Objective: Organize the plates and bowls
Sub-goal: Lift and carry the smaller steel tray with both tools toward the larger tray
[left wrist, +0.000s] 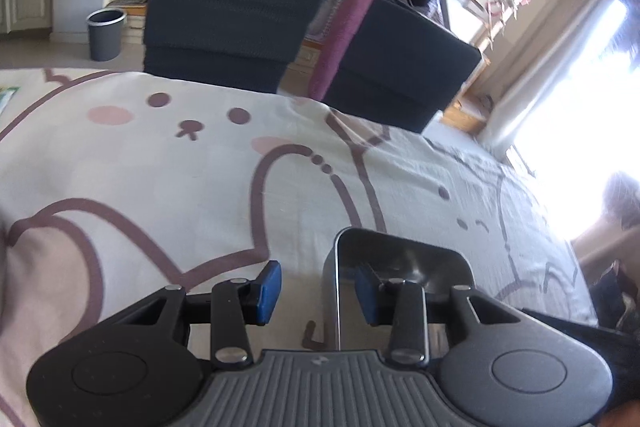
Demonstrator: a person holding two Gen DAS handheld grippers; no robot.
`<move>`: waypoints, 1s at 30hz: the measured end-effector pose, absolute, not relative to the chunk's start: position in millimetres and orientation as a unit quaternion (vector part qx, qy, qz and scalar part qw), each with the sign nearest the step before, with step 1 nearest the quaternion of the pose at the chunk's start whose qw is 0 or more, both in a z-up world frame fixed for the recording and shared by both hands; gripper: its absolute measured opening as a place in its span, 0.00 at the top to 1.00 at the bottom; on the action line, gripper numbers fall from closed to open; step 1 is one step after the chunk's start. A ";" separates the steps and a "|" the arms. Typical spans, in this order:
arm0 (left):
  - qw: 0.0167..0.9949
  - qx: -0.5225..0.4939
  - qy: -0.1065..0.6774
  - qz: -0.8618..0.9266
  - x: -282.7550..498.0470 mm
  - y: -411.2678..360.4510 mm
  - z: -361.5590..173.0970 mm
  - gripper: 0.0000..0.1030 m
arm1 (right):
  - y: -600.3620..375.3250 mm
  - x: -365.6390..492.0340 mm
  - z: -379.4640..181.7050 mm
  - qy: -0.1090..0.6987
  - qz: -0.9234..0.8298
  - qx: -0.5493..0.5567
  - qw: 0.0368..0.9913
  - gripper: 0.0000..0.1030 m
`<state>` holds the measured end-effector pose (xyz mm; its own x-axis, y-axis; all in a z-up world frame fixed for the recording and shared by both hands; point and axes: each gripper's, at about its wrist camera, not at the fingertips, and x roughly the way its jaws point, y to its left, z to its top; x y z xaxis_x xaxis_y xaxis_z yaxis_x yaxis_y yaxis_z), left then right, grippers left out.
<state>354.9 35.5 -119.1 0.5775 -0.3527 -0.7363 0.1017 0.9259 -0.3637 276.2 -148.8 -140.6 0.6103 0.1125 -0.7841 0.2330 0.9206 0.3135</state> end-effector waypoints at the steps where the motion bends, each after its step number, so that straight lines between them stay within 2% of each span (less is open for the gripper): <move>1: 0.876 -0.134 0.444 -0.133 355.4 31.4 -120.3 0.62 | -149.3 275.7 -141.0 0.439 -0.033 0.194 0.877 0.96; 3: 0.873 -0.115 0.455 -0.135 354.2 23.8 -121.7 0.68 | -149.0 275.1 -140.7 0.439 -0.030 0.190 0.878 0.96; 6: 0.868 -0.103 0.467 -0.132 351.4 19.1 -122.2 0.73 | -146.0 274.4 -138.7 0.440 -0.028 0.175 0.880 0.96; 8: 0.868 -0.098 0.468 -0.131 349.6 17.3 -121.4 0.85 | -145.6 275.4 -138.6 0.441 -0.027 0.170 0.881 0.96; 9: 0.869 -0.096 0.468 -0.132 349.2 16.8 -121.1 0.97 | -145.6 275.2 -138.6 0.441 -0.026 0.169 0.881 0.96; 17: 0.880 -0.085 0.450 -0.128 336.4 12.7 -99.5 0.98 | -146.2 271.2 -131.9 0.441 -0.013 0.162 0.883 0.97; 30: 0.909 -0.077 0.383 -0.143 261.8 -22.6 -11.6 0.97 | -174.1 201.3 -57.3 0.380 0.026 0.150 0.912 0.97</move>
